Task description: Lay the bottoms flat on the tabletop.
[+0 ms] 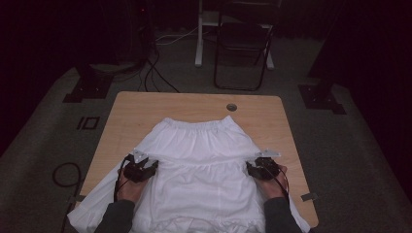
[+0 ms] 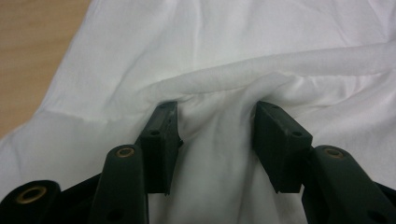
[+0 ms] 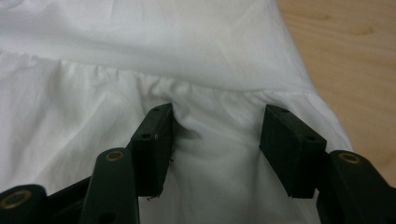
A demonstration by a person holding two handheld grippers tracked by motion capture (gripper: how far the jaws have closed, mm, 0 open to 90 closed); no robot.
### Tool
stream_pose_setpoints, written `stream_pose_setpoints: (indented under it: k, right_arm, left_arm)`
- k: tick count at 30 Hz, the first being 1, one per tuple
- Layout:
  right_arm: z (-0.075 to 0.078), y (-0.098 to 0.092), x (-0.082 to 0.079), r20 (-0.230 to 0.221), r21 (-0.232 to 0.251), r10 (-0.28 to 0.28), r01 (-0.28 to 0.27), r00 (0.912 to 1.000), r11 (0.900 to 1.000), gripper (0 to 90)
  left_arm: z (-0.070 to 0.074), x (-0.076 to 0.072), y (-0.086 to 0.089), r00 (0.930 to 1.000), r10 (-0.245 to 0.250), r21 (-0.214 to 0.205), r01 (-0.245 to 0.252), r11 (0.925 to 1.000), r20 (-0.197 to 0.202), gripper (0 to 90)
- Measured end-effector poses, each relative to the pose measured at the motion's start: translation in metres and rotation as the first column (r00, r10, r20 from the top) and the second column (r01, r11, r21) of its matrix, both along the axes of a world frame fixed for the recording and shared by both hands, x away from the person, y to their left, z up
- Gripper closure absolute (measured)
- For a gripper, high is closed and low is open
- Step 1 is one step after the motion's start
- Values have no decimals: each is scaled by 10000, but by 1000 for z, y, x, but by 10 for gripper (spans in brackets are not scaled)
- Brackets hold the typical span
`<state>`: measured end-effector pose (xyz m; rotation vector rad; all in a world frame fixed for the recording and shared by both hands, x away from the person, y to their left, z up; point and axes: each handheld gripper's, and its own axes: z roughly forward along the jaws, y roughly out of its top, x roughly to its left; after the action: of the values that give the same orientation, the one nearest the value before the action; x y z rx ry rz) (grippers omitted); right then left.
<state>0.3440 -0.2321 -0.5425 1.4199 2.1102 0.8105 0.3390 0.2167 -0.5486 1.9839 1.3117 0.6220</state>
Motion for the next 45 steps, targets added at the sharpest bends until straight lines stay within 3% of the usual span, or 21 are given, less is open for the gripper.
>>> stream_pose_setpoints:
  k: [3,4,5,6,9,10,11,14,15,16,19,21,23,24,25,28,32,34,38,41,45]
  right_arm:
    - [1,0,17,-58,-64,-39,39,10000,10000,437]
    - [1,0,17,-58,-64,-39,39,10000,10000,437]
    - [1,0,23,-59,-74,-52,52,10000,10000,437]
    - [2,0,38,-87,-77,-129,128,9999,9999,438]
    - [3,1,59,-128,-100,-314,313,9994,9995,438]
    - [3,1,59,-128,-100,-314,313,9994,9995,438]
    - [4,2,66,-200,-143,-400,397,9990,9991,438]
    - [5,5,91,-241,-257,-750,744,9969,9969,439]
    - [5,6,96,-278,-232,-948,942,9951,9953,439]
    - [6,8,100,-305,-237,-1186,1179,9925,9927,438]
    - [5,15,111,-277,-168,-1722,1717,9847,9850,425]
    - [6,16,116,-440,-131,-1874,1870,9813,9823,418]
    - [9,17,117,-637,-368,-1766,1745,9822,9840,421]
    - [10,17,116,-707,-477,-1723,1692,9825,9844,430]
    - [12,16,112,-729,-576,-1642,1602,9837,9854,437]
    - [22,10,98,-443,-84,-1407,1405,9891,9900,445]
    - [33,1,62,-241,841,-688,706,9973,9940,431]
    - [33,-1,44,-179,813,-357,370,9992,9960,409]
    - [30,-6,4,-54,803,180,-175,9998,9966,387]
    - [27,-14,-19,17,926,132,-133,9999,9956,372]
    - [19,-19,-40,-102,920,82,-72,9999,9957,346]
  left_arm:
    - [0,18,-2,10000,73,12,-73,10000,0,512]
    - [0,18,-2,10000,73,12,-73,10000,0,512]
    - [1,32,-2,9999,130,3,-130,9999,-19,512]
    - [1,38,-3,9999,152,6,-152,9999,-19,512]
    - [2,56,-5,9998,201,8,-201,9998,-66,510]
    - [2,56,-5,9998,201,8,-201,9998,-66,510]
    - [2,67,-7,9997,240,15,-240,9997,-100,510]
    - [4,80,-10,9991,400,88,-398,9992,-171,506]
    - [4,83,-13,9987,513,302,-510,9982,-72,502]
    - [5,87,-18,9977,653,887,-666,9938,174,498]
    - [7,94,-30,9929,1153,1533,-1186,9810,298,495]
    - [8,96,-33,9887,1499,1437,-1497,9782,92,495]
    - [10,96,-31,9856,1645,939,-1601,9826,-405,494]
    - [13,93,-30,9860,1562,938,-1504,9842,-578,494]
    - [16,90,-29,9886,1424,929,-1374,9862,-497,495]
    - [29,73,-21,9933,1143,334,-1137,9930,-174,495]
    - [44,38,-3,9935,1142,-153,-1141,9934,39,483]
    - [46,19,6,9939,1086,-280,-1080,9938,213,473]
    - [39,-17,20,9957,895,-269,-888,9957,245,461]
    - [27,-37,29,9957,927,-229,-927,9954,-8,452]
    - [8,-57,36,9924,1096,-859,-1141,9898,-553,445]
